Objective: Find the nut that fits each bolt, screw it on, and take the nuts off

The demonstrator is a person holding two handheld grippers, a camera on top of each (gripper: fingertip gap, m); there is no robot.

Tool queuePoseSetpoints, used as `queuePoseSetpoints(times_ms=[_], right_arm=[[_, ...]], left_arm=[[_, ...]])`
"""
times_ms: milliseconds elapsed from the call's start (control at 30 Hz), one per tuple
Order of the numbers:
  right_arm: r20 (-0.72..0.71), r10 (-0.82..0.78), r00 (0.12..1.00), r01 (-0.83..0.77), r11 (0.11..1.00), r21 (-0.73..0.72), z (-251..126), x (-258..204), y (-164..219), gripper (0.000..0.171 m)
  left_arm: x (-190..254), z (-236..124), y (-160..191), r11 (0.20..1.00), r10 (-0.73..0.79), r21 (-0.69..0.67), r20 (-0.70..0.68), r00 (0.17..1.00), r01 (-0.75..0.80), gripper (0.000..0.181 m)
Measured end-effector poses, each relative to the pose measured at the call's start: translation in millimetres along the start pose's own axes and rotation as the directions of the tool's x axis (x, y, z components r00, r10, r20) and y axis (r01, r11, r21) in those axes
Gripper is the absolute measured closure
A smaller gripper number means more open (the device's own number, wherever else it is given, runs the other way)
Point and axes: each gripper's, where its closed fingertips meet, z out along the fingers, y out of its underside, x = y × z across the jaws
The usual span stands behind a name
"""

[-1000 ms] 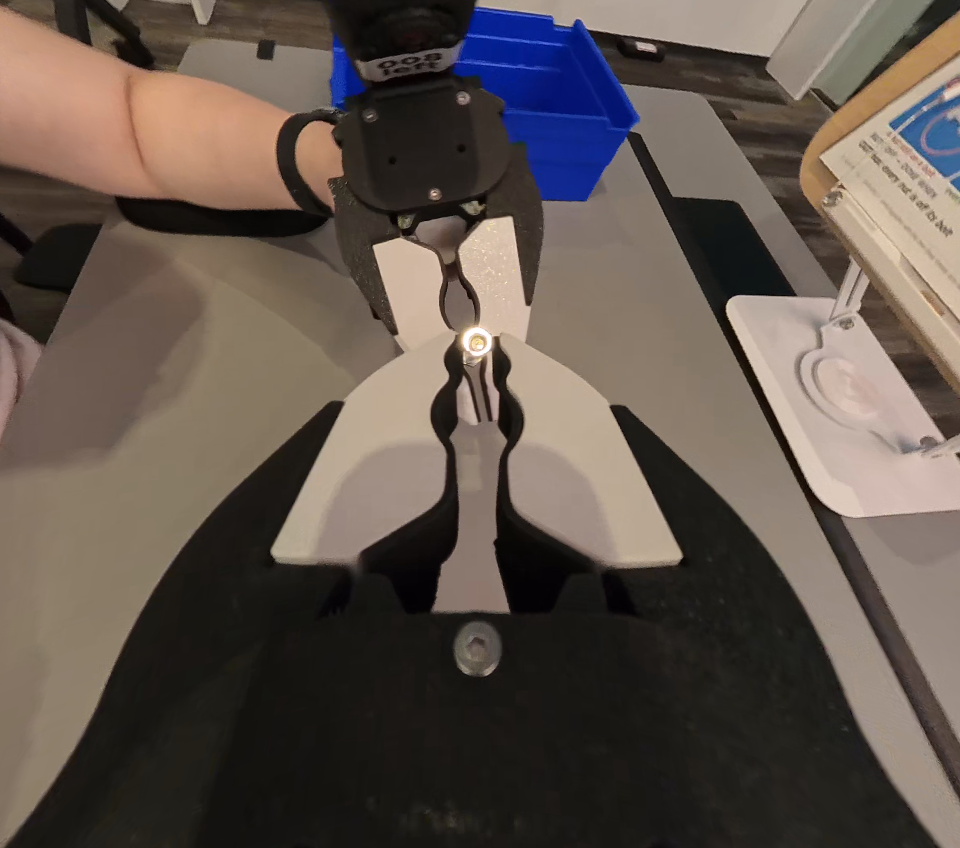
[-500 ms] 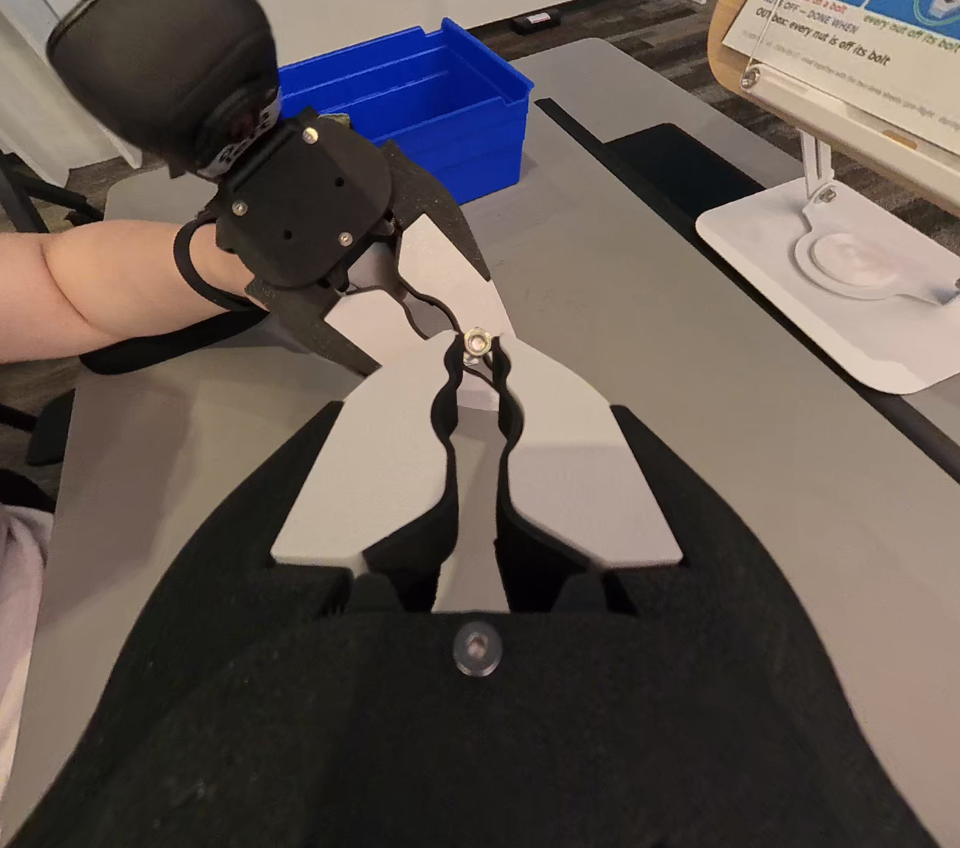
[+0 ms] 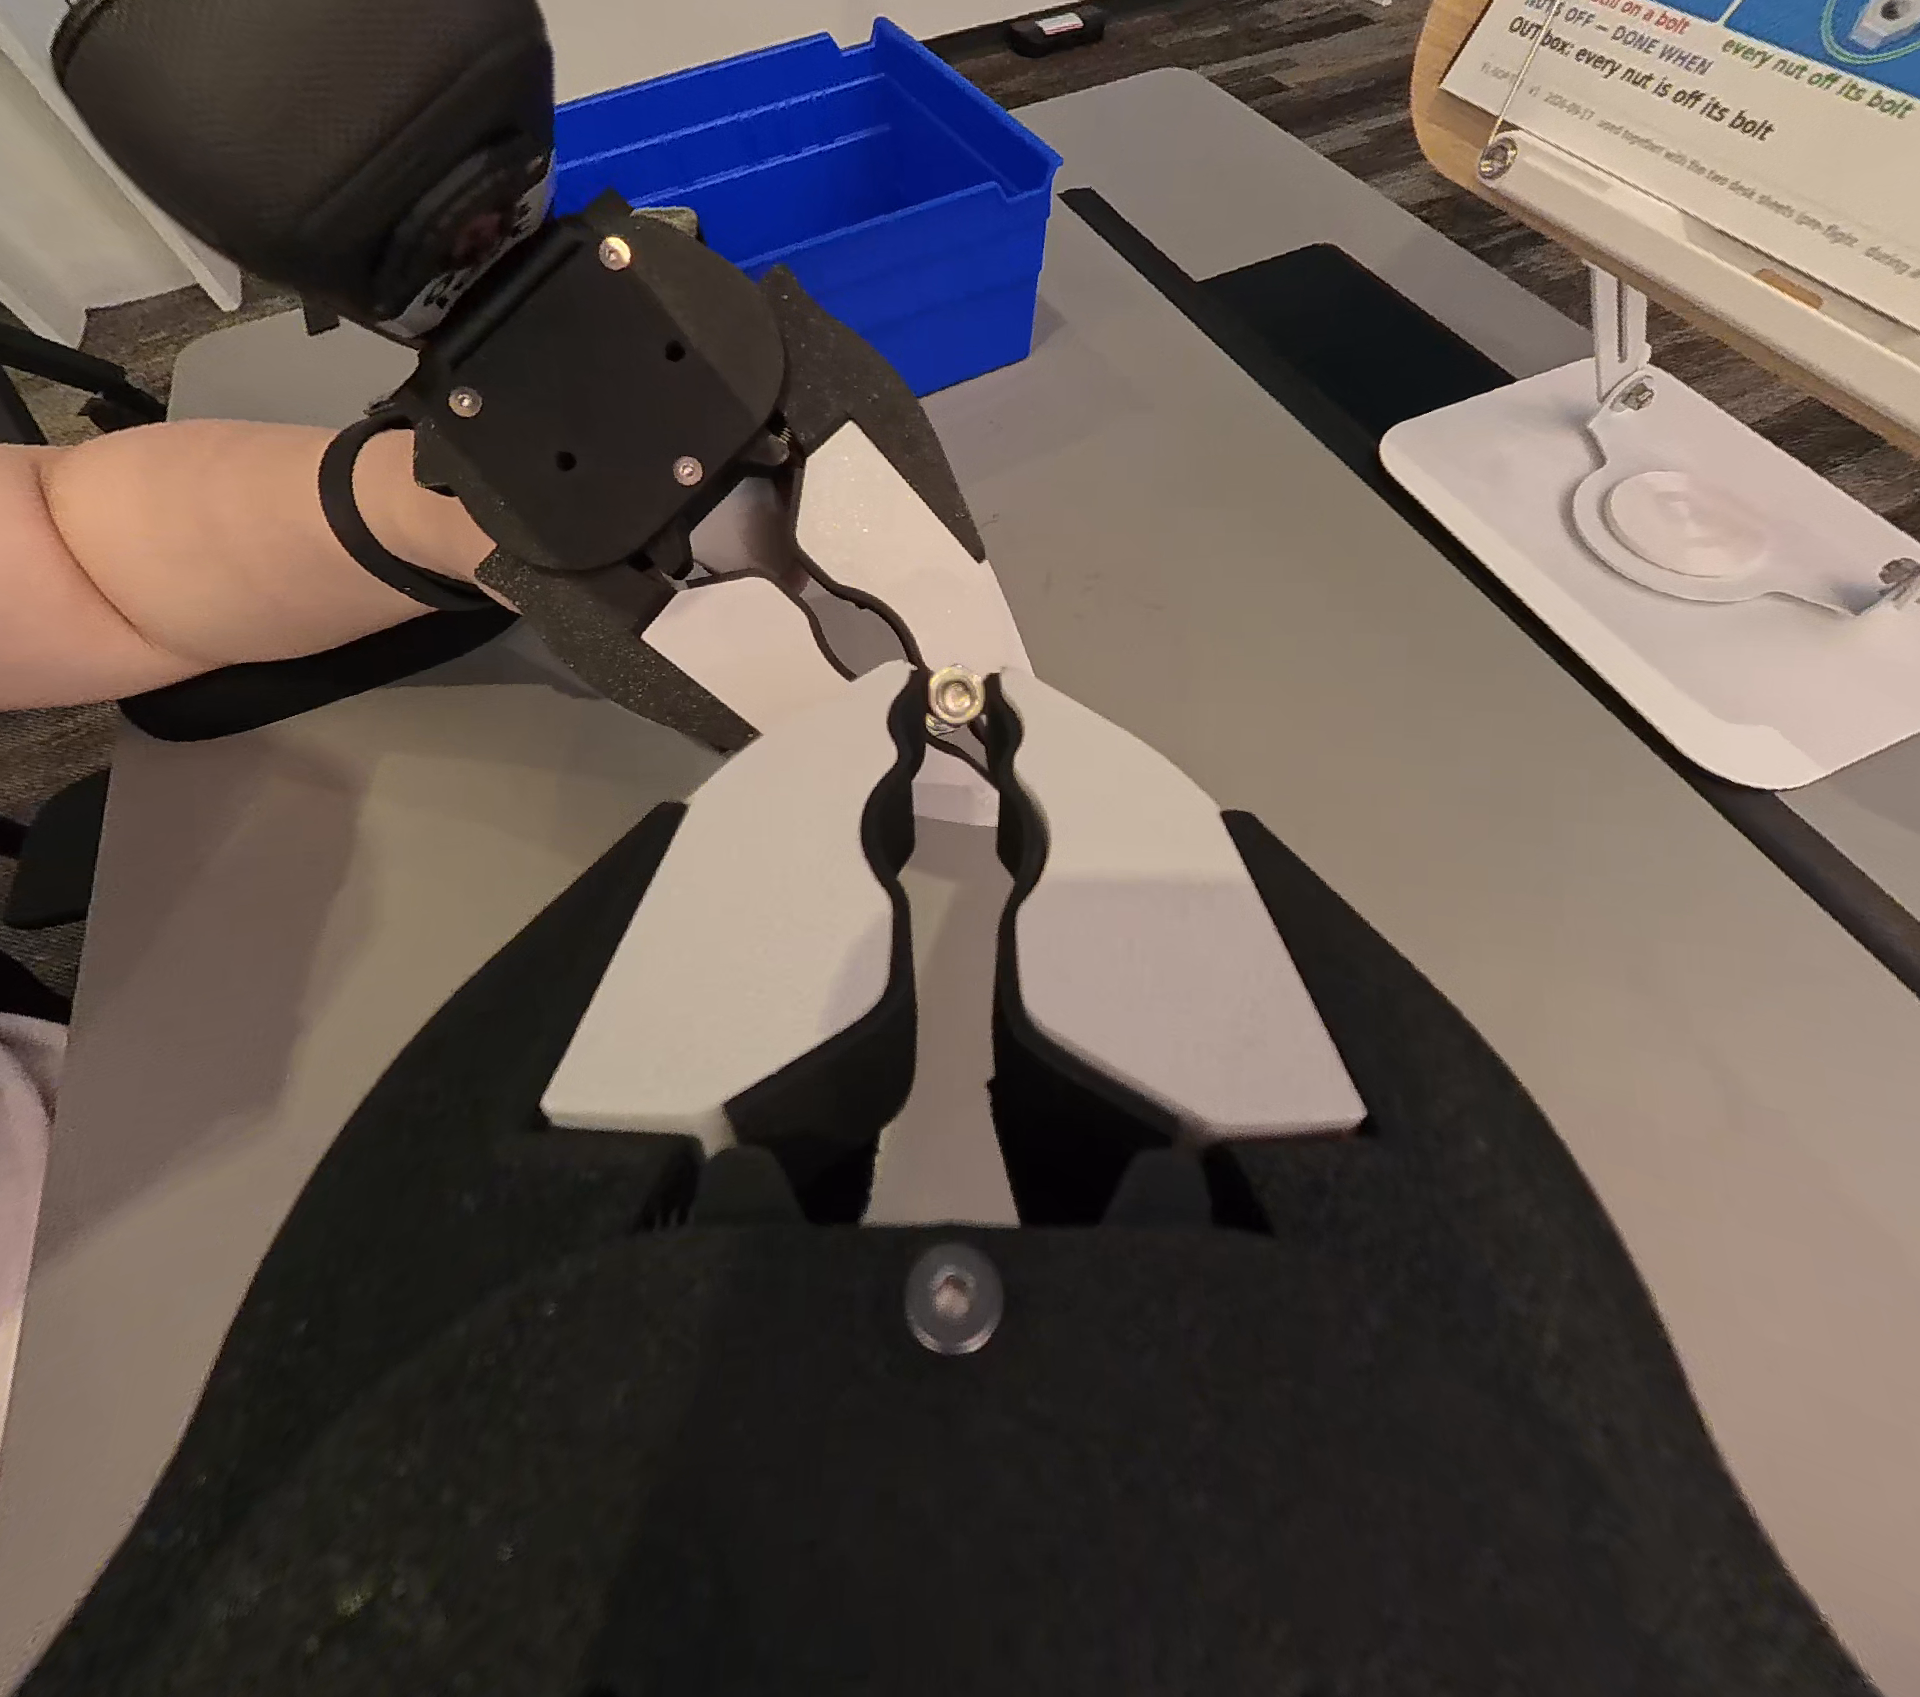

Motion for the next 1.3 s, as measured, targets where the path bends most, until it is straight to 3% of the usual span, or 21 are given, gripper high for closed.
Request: queuePoseSetpoints(times_ms=[433, 567, 733, 933, 1300], right_arm=[[-0.029, -0.116, 0.993, 0.115, 0.993, -0.016, -4, -1, -3, 0.150], [0.013, -0.279, 0.960, 0.279, 0.960, -0.008, -20, -11, -12, 0.139], [0.160, -0.528, 0.834, 0.511, 0.849, 0.134, -45, -47, -17, 0.142], [0.265, -0.513, 0.816, 0.478, 0.858, 0.190, -45, -70, -16, 0.144], [0.251, -0.483, 0.839, 0.445, 0.874, 0.192, -38, -71, -19, 0.156]], left_arm=[[3, -5, -4, 1.000, 0.000, 0.029, -0.055, 0.998, 0.002, 0.178], [23, -13, -13, 0.993, 0.012, 0.113, -0.234, 0.972, 0.015, 0.178], [53, -31, -23, 0.975, 0.082, 0.219, -0.449, 0.890, 0.021, 0.178], [77, -42, -29, 0.960, 0.157, 0.280, -0.548, 0.822, 0.004, 0.178], [76, -48, -36, 0.948, 0.167, 0.319, -0.540, 0.825, 0.017, 0.178]])
